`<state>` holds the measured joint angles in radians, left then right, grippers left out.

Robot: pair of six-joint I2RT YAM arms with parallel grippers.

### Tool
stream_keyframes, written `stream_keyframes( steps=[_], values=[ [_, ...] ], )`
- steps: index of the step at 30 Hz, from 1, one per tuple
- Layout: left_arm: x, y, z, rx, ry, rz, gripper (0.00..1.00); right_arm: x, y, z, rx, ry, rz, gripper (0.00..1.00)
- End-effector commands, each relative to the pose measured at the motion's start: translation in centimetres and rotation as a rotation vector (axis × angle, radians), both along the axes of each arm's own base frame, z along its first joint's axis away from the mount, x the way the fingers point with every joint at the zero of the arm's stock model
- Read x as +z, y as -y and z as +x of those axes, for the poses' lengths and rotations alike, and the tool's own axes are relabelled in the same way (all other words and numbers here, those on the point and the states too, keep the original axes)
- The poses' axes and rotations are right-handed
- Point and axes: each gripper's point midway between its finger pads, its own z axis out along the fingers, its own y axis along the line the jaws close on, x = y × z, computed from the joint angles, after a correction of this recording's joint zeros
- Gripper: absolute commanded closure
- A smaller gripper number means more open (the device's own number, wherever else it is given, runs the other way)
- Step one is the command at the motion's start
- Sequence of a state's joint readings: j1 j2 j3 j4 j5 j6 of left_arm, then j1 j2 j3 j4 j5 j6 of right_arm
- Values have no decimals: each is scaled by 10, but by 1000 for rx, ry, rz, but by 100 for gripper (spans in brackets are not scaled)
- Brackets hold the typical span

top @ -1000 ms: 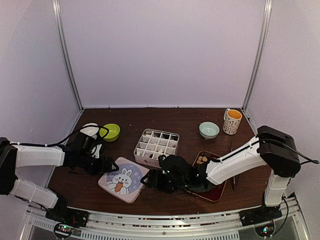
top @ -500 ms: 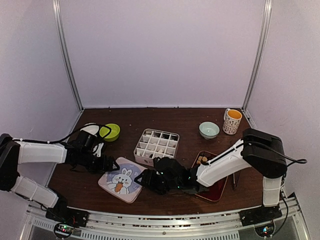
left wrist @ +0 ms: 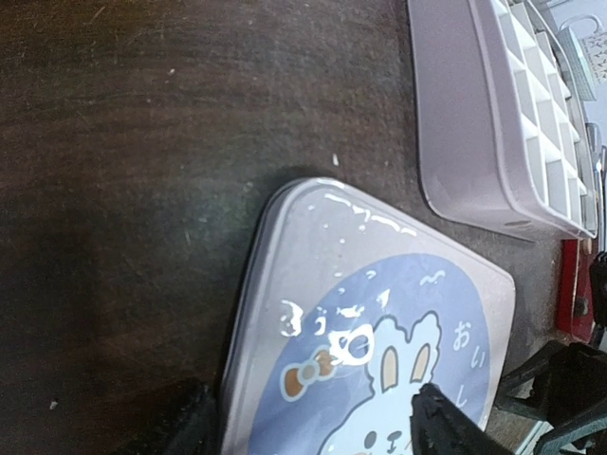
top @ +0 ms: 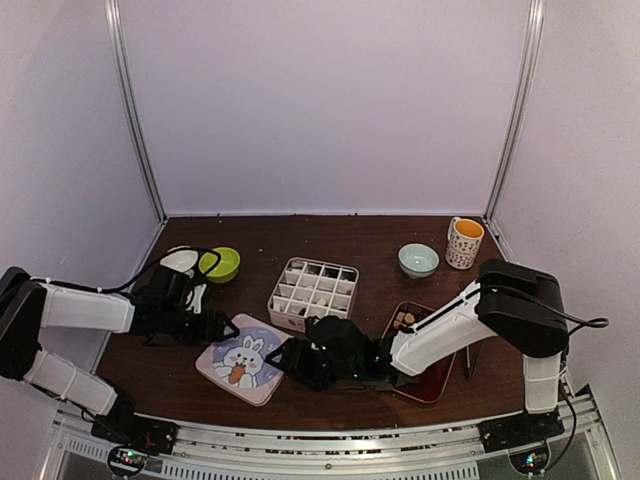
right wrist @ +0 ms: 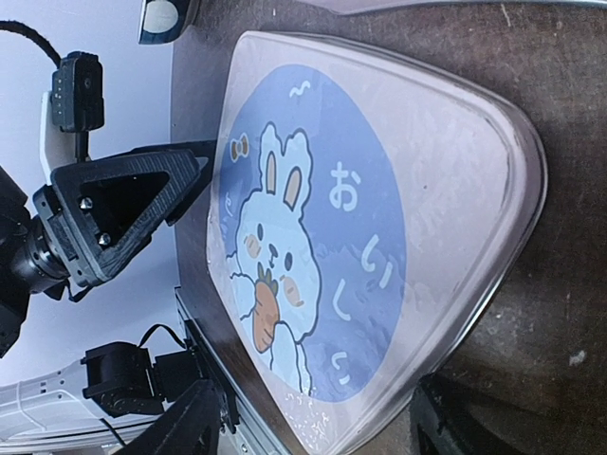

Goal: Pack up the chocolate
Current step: Pick up the box lid from the center of the board.

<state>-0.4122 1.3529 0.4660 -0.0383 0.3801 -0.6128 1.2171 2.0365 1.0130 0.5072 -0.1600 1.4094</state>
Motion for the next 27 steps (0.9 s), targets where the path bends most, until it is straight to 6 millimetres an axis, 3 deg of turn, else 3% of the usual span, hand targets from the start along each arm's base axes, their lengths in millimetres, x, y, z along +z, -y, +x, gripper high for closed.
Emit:
stream_keyframes(
  steps=[1,8,21,27],
  values=[
    [-27,6,-55,-75,-229,-44,32,-3,3,-1,-7,6,24,32],
    [-14,10,-59,-95,-217,-80,34,9,8,2,-20,51,28,33],
    [13,14,-64,-97,-176,-147,35,9,13,1,-17,65,27,34],
    [26,16,-63,-93,-152,-182,35,20,12,2,-10,93,34,34]
  ],
)
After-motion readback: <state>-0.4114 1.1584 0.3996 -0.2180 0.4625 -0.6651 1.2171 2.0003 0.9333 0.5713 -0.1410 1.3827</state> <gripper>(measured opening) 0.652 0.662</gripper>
